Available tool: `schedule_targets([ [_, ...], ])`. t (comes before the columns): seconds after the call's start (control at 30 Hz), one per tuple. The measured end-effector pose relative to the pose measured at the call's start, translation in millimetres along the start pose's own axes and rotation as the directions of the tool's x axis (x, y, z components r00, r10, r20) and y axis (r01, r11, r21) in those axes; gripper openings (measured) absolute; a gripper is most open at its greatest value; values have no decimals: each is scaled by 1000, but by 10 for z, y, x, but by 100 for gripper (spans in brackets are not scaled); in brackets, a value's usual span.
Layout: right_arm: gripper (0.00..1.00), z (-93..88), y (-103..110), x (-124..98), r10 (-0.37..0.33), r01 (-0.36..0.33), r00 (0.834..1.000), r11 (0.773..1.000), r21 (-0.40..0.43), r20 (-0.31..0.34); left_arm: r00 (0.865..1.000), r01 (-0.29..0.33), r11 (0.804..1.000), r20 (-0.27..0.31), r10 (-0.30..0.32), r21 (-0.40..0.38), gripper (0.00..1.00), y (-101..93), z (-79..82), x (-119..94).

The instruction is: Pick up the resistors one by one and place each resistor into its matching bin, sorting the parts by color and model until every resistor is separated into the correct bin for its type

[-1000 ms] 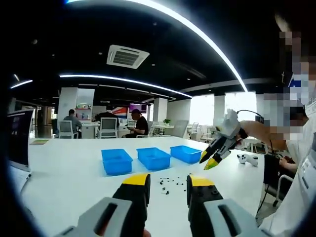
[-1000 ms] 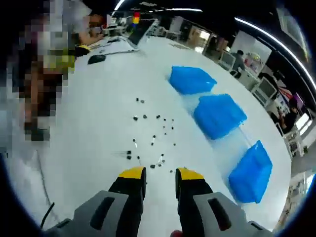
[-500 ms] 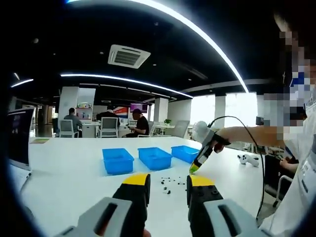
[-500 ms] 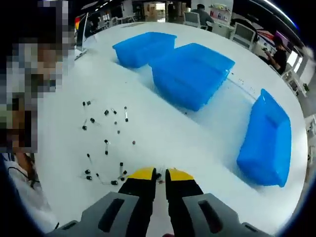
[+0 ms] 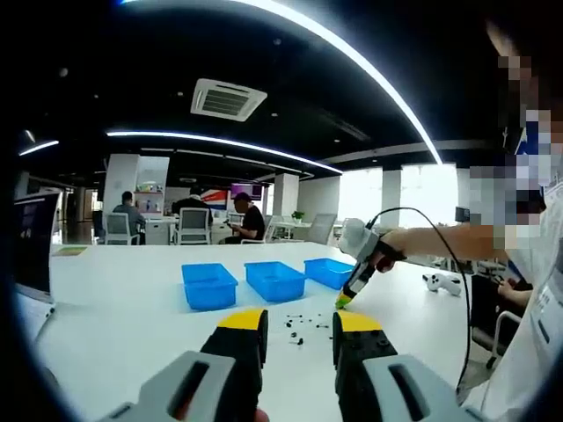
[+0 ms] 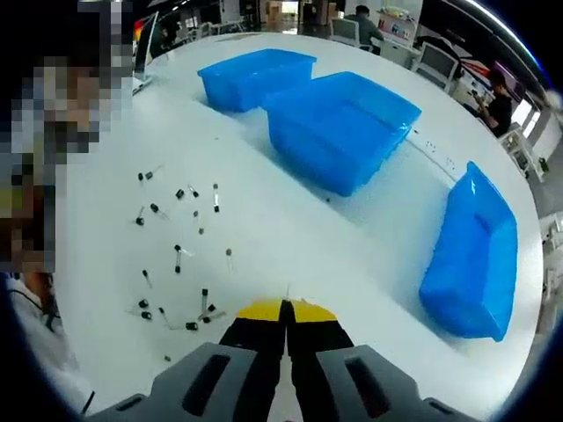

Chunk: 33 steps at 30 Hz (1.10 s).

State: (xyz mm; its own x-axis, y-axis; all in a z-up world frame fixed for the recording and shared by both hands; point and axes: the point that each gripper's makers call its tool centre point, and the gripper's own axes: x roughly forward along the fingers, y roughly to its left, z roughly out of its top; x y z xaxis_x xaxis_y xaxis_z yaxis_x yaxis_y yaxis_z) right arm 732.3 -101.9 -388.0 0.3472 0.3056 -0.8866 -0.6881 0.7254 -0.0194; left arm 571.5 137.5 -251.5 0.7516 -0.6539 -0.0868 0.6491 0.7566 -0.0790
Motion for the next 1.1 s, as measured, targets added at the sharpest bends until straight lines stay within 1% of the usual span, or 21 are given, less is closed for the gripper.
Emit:
schedule_targets([
  [0.1, 3, 74, -7, -57, 6, -6, 999, 1000, 1, 32, 1000, -2, 1000, 2, 2, 1, 31, -6, 4, -1],
  [0.2, 3, 131, 3, -170, 11, -10, 997, 1000, -3, 73, 1000, 6, 1000, 3, -6, 4, 31, -38, 8, 4],
  [0.27, 3, 177, 18, -253, 23, -25, 993, 999, 21, 115, 1000, 8, 1000, 2, -8, 6, 31, -41, 11, 7],
  [0.33, 3, 221, 41, -351, 29, -34, 985, 999, 23, 172, 1000, 7, 1000, 2, -7, 5, 31, -36, 11, 7],
  [0.37, 3, 222, 46, -368, 30, -34, 983, 999, 23, 180, 1000, 6, 1000, 2, -6, 4, 31, -34, 12, 5],
  [0.4, 3, 244, 96, -456, 44, -51, 972, 998, 25, 231, 1000, 6, 1000, 2, -6, 4, 31, -34, 12, 5],
  [0.47, 3, 258, 180, -568, 69, -82, 949, 996, 29, 309, 1000, 8, 1000, 2, -8, 5, 31, -41, 12, 7],
  [0.53, 3, 282, 246, -710, 79, -94, 911, 995, 17, 405, 1000, 14, 1000, 1, -14, 6, 31, -61, 10, 12],
  [0.57, 4, 293, 279, -798, 86, -97, 886, 995, 0, 455, 1000, 16, 1000, 0, -16, 7, 31, -68, 8, 14],
  [0.63, 4, 280, 325, -973, 88, -106, 841, 994, 2, 534, 1000, 16, 1000, -1, -16, 7, 31, -70, 6, 17],
  [0.67, 4, 276, 348, -1104, 87, -116, 803, 993, 11, 590, 1000, 16, 1000, -1, -16, 6, 31, -72, 4, 19],
  [0.73, 4, 235, 391, -1245, 99, -122, 765, 992, -7, 636, 1000, 17, 1000, 0, -17, 6, 31, -75, 8, 24],
  [0.77, 4, 163, 443, -1276, 86, -119, 745, 993, 5, 661, 1000, 18, 1000, 0, -18, 7, 31, -79, 9, 26],
  [0.8, 4, 125, 451, -1339, 77, -121, 727, 992, 17, 682, 1000, 18, 1000, 0, -18, 7, 31, -86, 7, 30],
  [0.83, 4, 74, 461, -1390, 83, -128, 719, 992, 14, 690, 1000, 19, 1000, 0, -19, 8, 31, -89, 6, 31],
  [0.9, 4, -3, 489, -1505, 69, -131, 685, 991, 30, 726, 1000, 20, 1000, -2, -20, 8, 31, -95, 2, 36],
  [0.97, 4, -98, 545, -1615, 70, -134, 651, 991, 24, 756, 1000, 19, 1000, -3, -19, 9, 31, -96, 0, 36],
  [1.0, 4, -160, 562, -1656, 64, -127, 643, 992, 24, 763, 1000, 18, 1000, -2, -18, 9, 31, -92, 1, 35],
  [1.03, 4, -216, 576, -1726, 51, -85, 619, 996, 3, 784, 1000, 17, 1000, -2, -17, 9, 31, -87, 3, 33],
  [1.07, 4, -264, 575, -1777, 34, -50, 603, 999, -5, 797, 1000, 16, 1000, -2, -16, 9, 31, -82, 4, 33],
  [1.1, 4, -300, 575, -1805, 25, -36, 596, 999, -4, 802, 1000, 14, 1000, -2, -14, 8, 31, -77, 2, 34],
])
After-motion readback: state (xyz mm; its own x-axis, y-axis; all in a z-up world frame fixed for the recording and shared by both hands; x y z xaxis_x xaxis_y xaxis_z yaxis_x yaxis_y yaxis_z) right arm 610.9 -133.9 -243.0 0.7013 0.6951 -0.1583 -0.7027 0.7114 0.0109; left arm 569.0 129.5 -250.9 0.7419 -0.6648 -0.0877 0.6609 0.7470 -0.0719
